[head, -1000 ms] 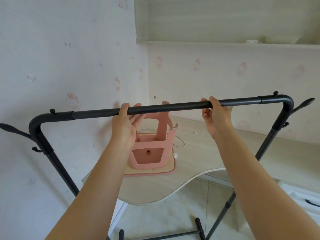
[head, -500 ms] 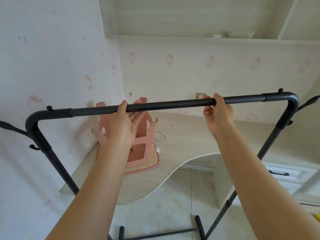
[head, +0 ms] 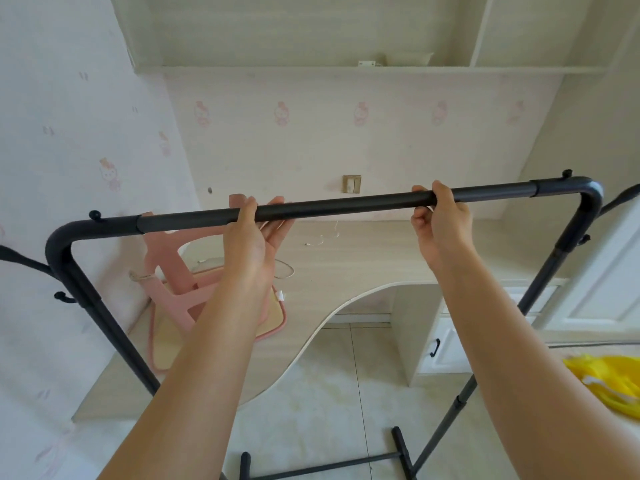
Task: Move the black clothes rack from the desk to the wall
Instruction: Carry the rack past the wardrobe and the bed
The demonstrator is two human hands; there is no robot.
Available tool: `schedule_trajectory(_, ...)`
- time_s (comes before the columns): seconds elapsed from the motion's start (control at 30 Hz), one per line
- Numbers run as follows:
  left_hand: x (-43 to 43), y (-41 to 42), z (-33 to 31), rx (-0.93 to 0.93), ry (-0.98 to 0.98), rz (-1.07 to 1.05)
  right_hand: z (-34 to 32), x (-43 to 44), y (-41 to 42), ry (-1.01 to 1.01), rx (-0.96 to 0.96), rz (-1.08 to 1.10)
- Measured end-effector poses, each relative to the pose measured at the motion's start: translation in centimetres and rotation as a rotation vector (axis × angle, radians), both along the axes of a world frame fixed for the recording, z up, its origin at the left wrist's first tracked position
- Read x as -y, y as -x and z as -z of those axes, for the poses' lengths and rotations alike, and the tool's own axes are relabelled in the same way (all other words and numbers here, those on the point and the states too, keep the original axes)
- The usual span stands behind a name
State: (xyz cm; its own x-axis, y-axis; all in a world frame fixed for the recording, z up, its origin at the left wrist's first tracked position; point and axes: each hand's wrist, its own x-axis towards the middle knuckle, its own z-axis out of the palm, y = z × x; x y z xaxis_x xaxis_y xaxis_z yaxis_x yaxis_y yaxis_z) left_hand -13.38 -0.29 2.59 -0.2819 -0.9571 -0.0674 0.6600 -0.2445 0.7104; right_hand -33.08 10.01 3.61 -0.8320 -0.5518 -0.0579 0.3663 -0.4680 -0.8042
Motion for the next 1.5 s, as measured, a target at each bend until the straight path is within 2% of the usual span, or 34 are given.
schedule_trajectory(0.5, -6.3, 6.7, -1.3, -0.040, 0.002, 0.072, -0.5, -8.1, 4.9, 0.034, -0.015, 0.123)
schedule_trajectory(0.9, -12.4, 14.3, -0.6, 0.019, 0.030, 0.234, -0.4, -16.7, 10.9, 0.027, 0.003, 0.276)
schedule_trajectory(1.23, -17.2, 19.4, -0.5, -0.003, 0.019, 0.330, -0.7, -23.6, 14.0, 0.031, -0.033, 0.367)
schedule_trajectory(1.5, -22.2, 24.0, -0.7, -0.033, -0.008, 0.487, -0.5, -30.7, 16.4, 0.056, -0.052, 0.478)
